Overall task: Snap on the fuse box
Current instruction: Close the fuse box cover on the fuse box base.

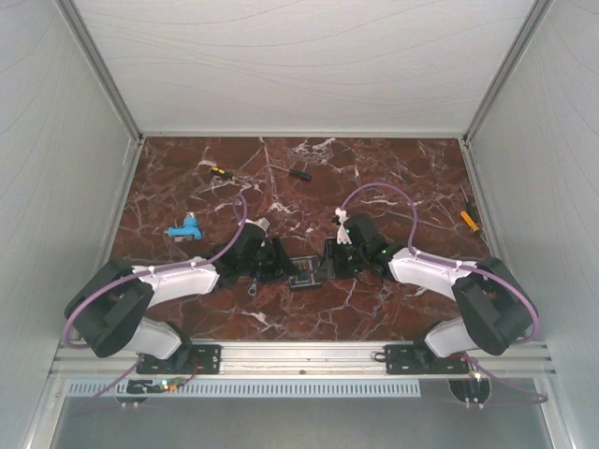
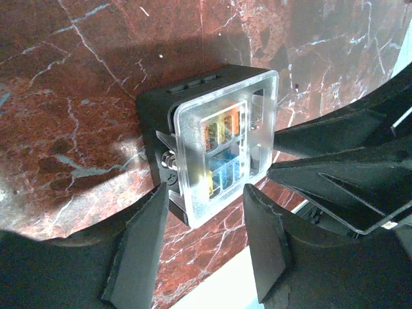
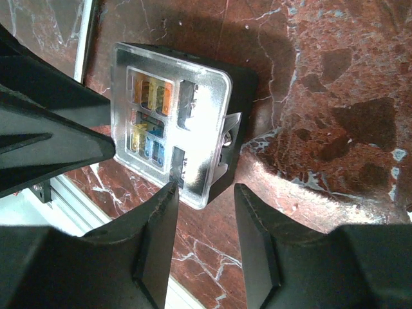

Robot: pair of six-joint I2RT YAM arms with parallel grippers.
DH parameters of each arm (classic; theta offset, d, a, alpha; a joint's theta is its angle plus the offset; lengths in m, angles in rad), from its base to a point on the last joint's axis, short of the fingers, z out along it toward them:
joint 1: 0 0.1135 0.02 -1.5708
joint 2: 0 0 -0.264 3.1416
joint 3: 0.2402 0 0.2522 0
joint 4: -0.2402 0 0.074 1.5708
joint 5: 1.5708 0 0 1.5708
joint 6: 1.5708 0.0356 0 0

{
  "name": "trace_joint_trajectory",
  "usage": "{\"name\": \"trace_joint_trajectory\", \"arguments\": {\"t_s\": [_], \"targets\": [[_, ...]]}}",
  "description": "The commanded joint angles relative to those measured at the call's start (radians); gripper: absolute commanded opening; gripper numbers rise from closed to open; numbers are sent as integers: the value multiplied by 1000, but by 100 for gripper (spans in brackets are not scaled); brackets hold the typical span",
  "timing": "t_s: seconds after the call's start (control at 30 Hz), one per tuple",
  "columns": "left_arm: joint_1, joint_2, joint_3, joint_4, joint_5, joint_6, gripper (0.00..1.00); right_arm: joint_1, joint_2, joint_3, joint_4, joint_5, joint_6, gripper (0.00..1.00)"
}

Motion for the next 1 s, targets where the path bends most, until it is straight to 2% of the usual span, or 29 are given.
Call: {"name": "trace_joint_trajectory", "arguments": {"t_s": [0.0, 0.2, 0.33, 0.7, 0.87, 0.97], "targets": [[-8, -44, 9, -16, -9, -1, 51, -3, 19, -3, 38, -17, 8, 37], [-8, 9, -2, 40, 45, -18, 46, -3, 42, -3, 56, -34, 14, 33], [-8, 44, -1, 40, 60, -19, 37, -3, 56, 2, 35, -36, 9, 31], [-7, 59, -29, -69, 37, -4, 31, 1, 111, 13, -71, -24, -24, 26], [1, 71, -52, -96, 41, 3, 31, 18, 188, 20, -132, 39, -46, 24], [47, 67, -95, -54, 87, -4, 31, 28, 250, 20, -147, 68, -53, 21]]}}
